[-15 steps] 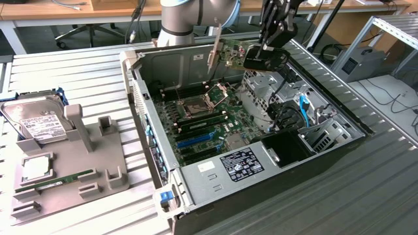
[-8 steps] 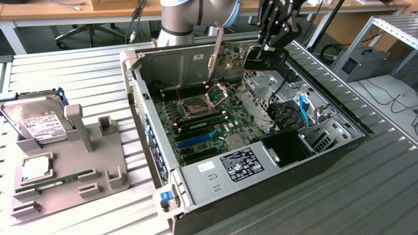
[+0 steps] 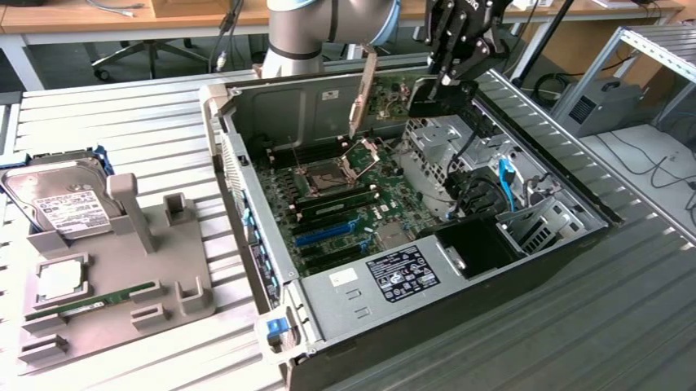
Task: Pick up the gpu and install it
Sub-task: 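Insert the gpu into the slot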
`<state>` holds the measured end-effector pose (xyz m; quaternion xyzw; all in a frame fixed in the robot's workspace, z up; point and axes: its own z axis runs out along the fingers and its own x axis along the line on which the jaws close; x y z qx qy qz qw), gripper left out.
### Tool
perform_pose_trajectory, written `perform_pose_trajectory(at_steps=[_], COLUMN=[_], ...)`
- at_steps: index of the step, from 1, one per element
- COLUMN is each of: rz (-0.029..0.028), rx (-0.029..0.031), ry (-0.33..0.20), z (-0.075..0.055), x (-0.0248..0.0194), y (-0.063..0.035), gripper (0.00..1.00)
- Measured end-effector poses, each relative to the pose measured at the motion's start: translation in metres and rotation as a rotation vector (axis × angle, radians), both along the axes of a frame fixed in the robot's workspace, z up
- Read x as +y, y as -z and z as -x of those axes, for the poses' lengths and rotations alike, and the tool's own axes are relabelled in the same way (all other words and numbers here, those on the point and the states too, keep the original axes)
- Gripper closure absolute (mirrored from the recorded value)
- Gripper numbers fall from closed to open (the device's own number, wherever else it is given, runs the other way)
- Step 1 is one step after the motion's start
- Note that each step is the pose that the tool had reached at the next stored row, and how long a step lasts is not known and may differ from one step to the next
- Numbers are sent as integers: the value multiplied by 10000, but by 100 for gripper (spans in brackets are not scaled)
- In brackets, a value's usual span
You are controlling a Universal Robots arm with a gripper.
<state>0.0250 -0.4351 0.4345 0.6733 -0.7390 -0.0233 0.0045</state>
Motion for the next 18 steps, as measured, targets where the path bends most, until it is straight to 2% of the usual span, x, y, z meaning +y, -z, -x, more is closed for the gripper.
perform_pose_trajectory(at_steps=[8,12,13,15,16,18], rz=[0,1,2,16,20,21], rx=[0,-10,-39,-226,-287,-310], ry=[-1400,-1423,-1422,-1421,-1421,-1414], z=[0,0,3,18,24,34], x=[1,1,1,1,1,1], y=[1,1,2,7,10,13], gripper=[73,73,73,73,73,73])
